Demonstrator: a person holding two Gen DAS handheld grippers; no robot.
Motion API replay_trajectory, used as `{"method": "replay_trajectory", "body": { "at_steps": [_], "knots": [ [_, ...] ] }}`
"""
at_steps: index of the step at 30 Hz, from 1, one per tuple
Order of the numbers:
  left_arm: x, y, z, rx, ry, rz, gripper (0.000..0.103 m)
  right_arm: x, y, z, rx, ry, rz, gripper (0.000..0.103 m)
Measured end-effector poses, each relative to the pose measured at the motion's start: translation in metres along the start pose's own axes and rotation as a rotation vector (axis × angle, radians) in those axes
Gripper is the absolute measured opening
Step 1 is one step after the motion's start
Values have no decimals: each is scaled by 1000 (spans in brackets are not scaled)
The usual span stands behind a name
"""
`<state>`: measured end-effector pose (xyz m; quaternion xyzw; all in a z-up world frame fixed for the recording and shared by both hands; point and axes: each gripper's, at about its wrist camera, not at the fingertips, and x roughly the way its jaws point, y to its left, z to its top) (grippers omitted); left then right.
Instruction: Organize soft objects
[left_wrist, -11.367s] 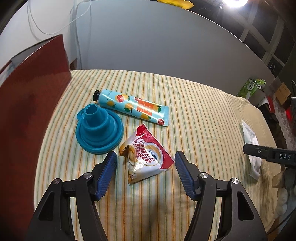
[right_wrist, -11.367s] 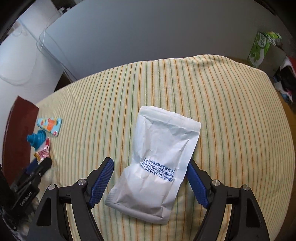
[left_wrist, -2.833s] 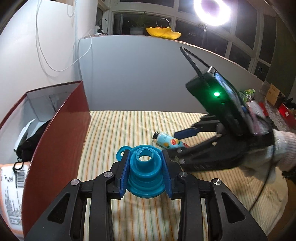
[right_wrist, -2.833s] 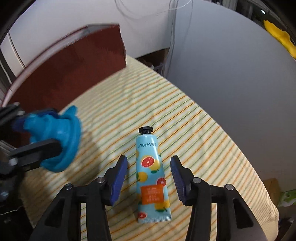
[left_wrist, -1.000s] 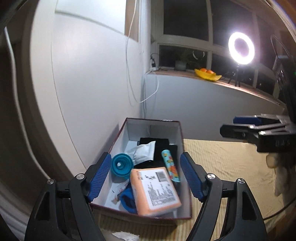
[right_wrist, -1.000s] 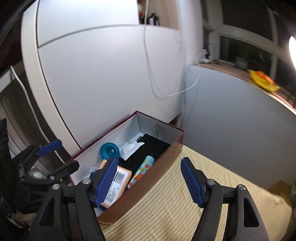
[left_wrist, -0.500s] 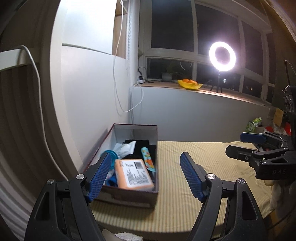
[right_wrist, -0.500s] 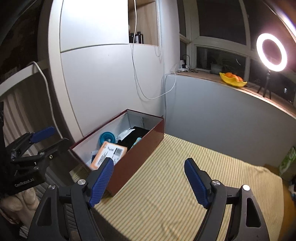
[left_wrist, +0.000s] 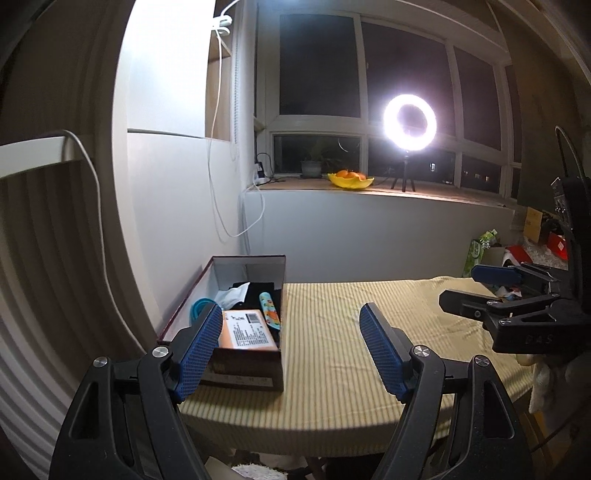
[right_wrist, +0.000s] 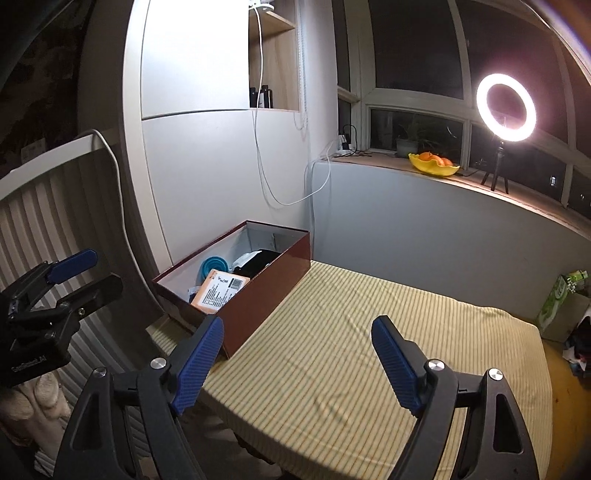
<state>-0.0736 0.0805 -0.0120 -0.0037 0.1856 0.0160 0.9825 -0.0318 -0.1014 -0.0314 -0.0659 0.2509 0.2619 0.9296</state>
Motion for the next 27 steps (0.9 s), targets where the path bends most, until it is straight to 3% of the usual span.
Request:
{"method": "replay_trajectory", "body": {
  "at_steps": [11,27],
  "knots": [
    [-13,-14,-4,2,-8,-14,77,-20,0,-13,-18,-11,0,80],
    [28,-48,5,32,34,-49,77,-2,-46,-21,43,14,-8,80]
  ]
}}
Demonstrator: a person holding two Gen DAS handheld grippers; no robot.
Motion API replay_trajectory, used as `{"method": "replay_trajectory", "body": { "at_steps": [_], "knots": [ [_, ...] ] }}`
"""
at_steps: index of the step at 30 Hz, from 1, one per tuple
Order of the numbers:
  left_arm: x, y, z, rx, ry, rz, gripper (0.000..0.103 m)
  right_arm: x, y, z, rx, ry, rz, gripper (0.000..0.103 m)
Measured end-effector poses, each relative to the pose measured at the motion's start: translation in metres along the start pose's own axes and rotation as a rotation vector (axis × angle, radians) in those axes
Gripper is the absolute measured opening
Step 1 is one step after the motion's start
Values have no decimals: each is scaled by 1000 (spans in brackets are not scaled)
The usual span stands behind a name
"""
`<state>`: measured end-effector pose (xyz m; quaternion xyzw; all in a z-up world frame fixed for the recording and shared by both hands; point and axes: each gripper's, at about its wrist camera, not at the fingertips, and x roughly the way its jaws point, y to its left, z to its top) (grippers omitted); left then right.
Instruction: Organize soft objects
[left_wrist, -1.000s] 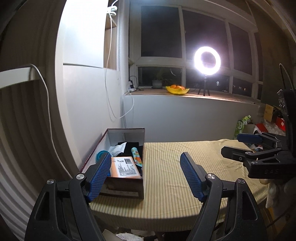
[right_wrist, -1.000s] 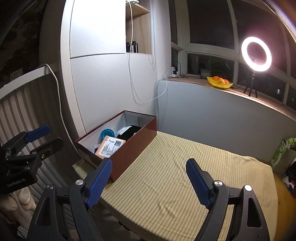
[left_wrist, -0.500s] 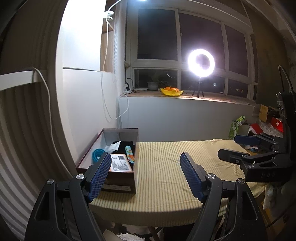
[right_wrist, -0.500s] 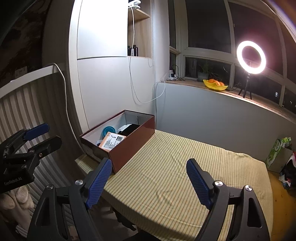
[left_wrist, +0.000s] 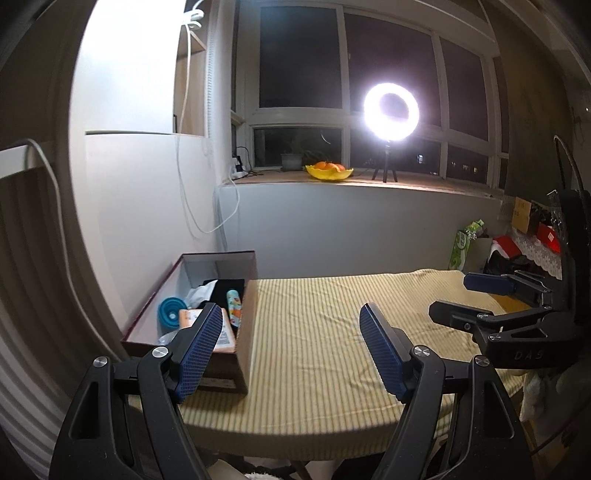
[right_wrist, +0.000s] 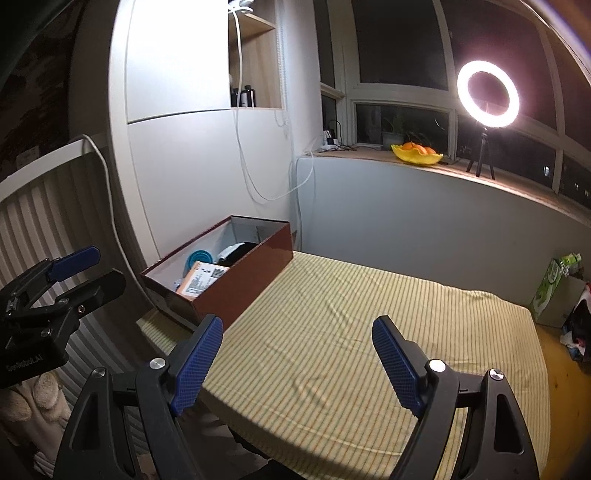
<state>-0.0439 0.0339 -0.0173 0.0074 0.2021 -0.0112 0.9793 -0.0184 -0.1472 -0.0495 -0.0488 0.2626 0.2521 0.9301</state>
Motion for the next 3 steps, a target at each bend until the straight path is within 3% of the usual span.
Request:
{"method": "replay_trajectory", "body": {
  "at_steps": [3],
  "knots": [
    [11,-4,5,7,-3,-4,77,7,-13,1,18,8,-3,80]
  ]
}}
